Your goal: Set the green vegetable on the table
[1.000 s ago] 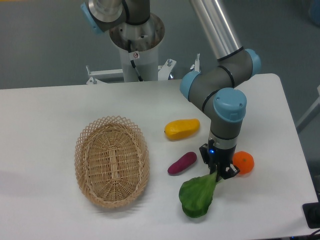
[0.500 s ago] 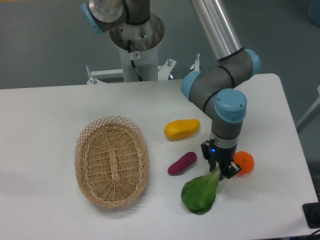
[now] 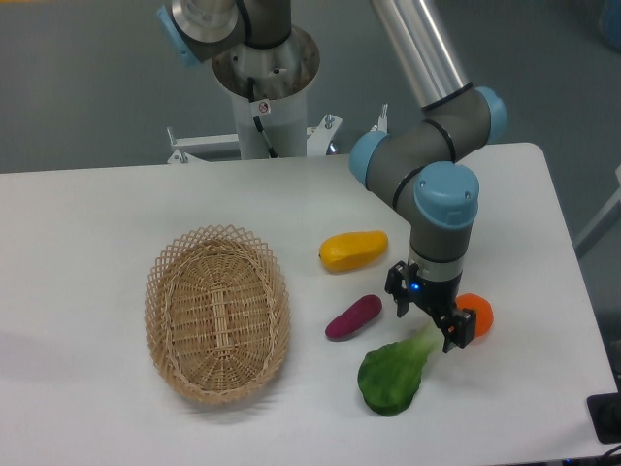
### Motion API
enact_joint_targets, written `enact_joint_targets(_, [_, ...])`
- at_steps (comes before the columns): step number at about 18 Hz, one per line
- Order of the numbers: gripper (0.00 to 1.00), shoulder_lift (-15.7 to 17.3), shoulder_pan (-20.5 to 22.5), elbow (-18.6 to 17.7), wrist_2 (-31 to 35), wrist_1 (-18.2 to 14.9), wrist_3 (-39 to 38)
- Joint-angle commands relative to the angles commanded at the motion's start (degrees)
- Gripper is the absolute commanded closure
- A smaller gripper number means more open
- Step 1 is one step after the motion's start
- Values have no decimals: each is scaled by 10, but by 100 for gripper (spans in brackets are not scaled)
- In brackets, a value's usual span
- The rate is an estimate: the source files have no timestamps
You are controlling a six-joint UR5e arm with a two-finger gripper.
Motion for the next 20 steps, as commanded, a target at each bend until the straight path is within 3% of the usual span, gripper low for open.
enact_joint_targets(6, [0,63,10,10,12,-7,-24])
enact_joint_targets(10, [0,86,33,18,14,-13,-15])
enact_joint_targets(16, [0,107,50,61,30,-123,6])
enact_joint_targets(20, [0,132,90,76,29,-189,114])
